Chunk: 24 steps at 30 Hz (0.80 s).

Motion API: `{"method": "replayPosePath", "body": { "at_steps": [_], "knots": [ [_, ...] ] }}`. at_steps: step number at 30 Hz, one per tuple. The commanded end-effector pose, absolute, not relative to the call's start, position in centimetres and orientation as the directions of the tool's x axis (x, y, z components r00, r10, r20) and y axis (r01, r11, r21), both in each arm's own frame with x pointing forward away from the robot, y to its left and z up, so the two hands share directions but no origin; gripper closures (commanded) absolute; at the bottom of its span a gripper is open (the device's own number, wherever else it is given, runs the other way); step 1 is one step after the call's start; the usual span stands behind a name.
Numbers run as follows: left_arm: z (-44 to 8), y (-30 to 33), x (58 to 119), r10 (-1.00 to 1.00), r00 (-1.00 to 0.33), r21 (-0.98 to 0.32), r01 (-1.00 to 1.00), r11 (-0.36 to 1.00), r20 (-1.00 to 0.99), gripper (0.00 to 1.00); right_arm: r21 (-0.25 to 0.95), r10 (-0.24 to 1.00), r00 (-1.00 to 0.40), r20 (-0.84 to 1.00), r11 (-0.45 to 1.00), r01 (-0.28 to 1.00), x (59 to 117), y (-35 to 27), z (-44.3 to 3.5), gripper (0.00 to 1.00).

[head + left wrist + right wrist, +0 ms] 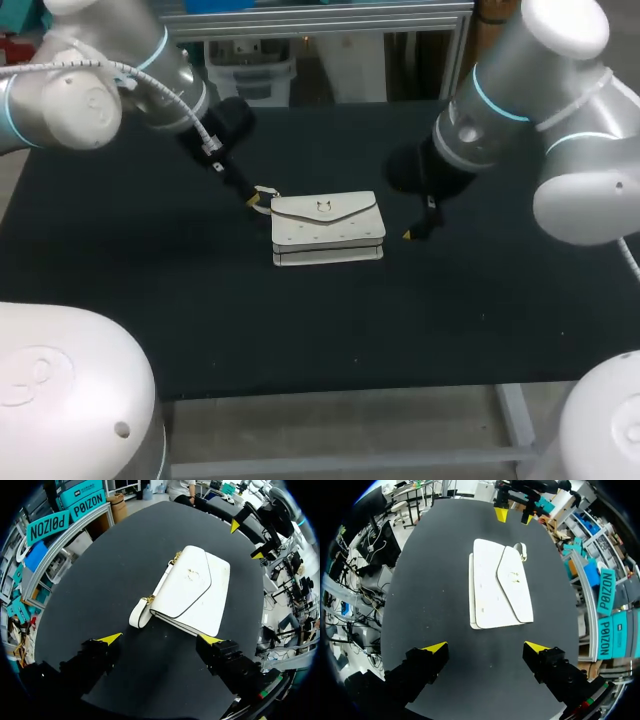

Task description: Pick up the bag, open it, inspect its contents, close it, and place it on the opposite side

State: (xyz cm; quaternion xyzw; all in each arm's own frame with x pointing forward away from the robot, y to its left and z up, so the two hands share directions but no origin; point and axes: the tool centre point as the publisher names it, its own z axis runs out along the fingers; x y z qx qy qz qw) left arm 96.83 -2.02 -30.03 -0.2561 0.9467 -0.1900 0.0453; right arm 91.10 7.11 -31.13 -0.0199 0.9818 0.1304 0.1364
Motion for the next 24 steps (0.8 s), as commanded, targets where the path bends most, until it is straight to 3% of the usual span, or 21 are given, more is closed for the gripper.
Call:
{"method": "replayPosePath", "body": {
  "at_steps": [1,11,13,24],
  "knots": [
    [-29.9,-1.9,96.2,-0.312,-0.947,-0.415,-0.256,0.873,-0.073,0.00,0.240,0.019,-0.939,-0.344,0.968,-0.068,90.8,7.6,-31.6,0.00],
    [-29.9,-1.9,96.2,-0.312,-0.947,-0.415,-0.256,0.873,-0.073,0.00,0.240,0.019,-0.939,-0.344,0.968,-0.068,90.8,7.6,-31.6,0.00],
    [-30.2,-2.1,96.3,-0.296,-0.949,-0.410,-0.229,0.883,-0.107,0.00,0.140,-0.034,-0.926,-0.376,0.986,-0.093,90.8,9.8,-31.7,0.00],
    [-31.5,-3.1,97.4,-0.148,-0.961,-0.436,-0.033,0.899,-0.232,0.00,0.079,-0.052,-0.894,-0.444,0.992,-0.097,89.9,13.4,-33.4,0.00]
  ]
}}
